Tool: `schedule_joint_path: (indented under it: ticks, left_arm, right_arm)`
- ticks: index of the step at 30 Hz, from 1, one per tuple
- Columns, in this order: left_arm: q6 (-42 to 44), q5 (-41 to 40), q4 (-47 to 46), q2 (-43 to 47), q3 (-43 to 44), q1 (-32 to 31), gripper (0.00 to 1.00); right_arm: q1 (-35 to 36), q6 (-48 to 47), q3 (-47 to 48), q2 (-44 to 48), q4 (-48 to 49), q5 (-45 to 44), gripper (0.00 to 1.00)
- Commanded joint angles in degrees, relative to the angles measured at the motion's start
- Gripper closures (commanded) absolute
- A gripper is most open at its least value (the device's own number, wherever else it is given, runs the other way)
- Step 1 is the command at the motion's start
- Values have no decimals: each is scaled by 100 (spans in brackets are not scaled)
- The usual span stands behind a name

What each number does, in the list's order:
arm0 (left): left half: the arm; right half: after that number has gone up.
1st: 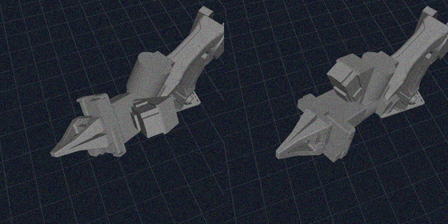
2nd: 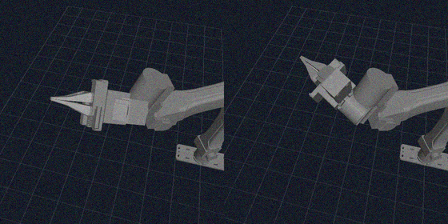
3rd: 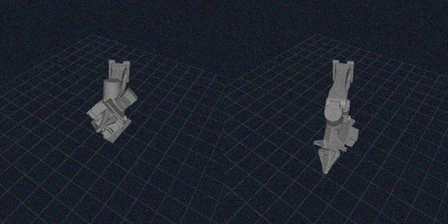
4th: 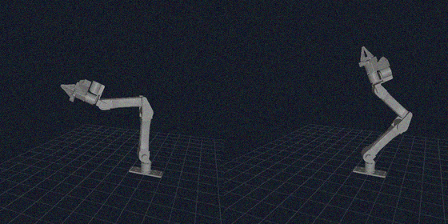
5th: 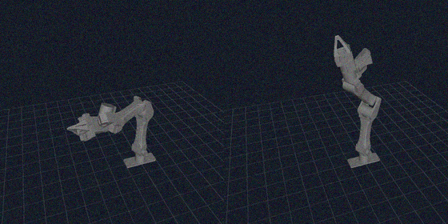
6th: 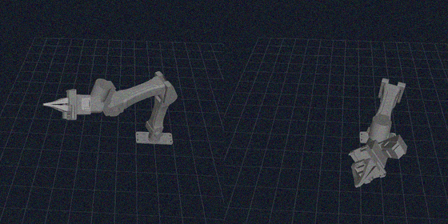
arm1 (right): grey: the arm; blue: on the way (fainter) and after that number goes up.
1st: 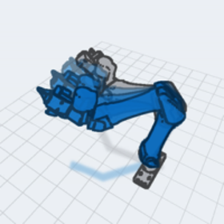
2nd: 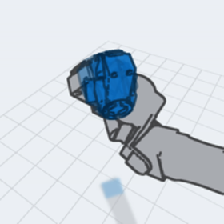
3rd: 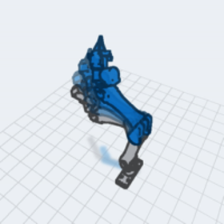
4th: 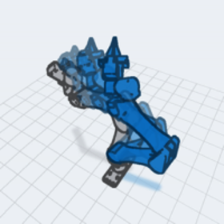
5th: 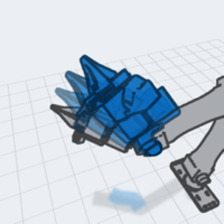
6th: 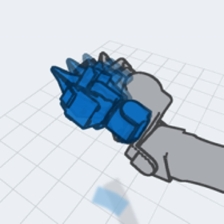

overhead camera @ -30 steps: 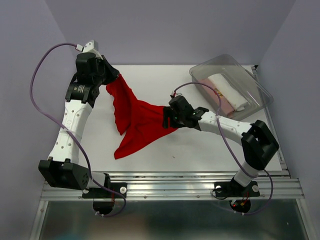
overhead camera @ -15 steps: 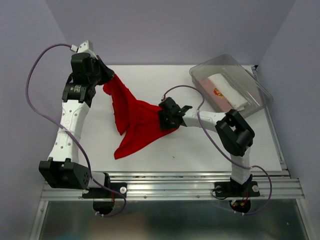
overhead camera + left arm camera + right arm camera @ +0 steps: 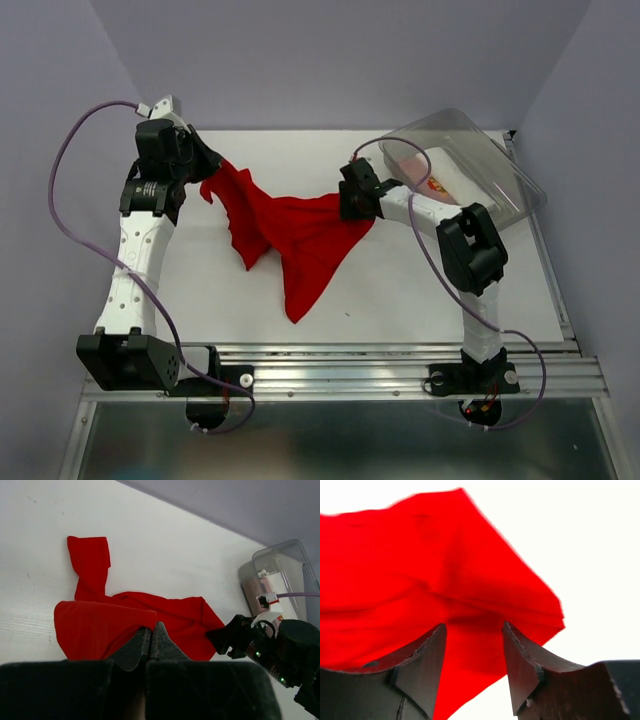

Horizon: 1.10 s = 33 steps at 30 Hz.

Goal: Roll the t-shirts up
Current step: Flatten out the T-shirt at the center of the board.

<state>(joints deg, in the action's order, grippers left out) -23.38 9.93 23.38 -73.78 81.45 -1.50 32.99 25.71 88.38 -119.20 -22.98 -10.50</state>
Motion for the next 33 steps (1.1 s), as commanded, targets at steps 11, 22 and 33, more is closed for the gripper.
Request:
schedule_joint_path:
  ticks: [11, 22, 33]
  left_arm:
    - [307, -9, -193, 250, -595, 44, 100]
    - [343, -123, -140, 232, -481, 79, 100]
    - [378, -114, -158, 180, -463, 106, 100]
  right_arm:
    - [1894, 276, -1559, 1988, 609, 918, 24]
    - [3284, 249, -1104, 917, 716, 525, 13]
    - [3389, 224, -558, 422, -92, -1409, 90]
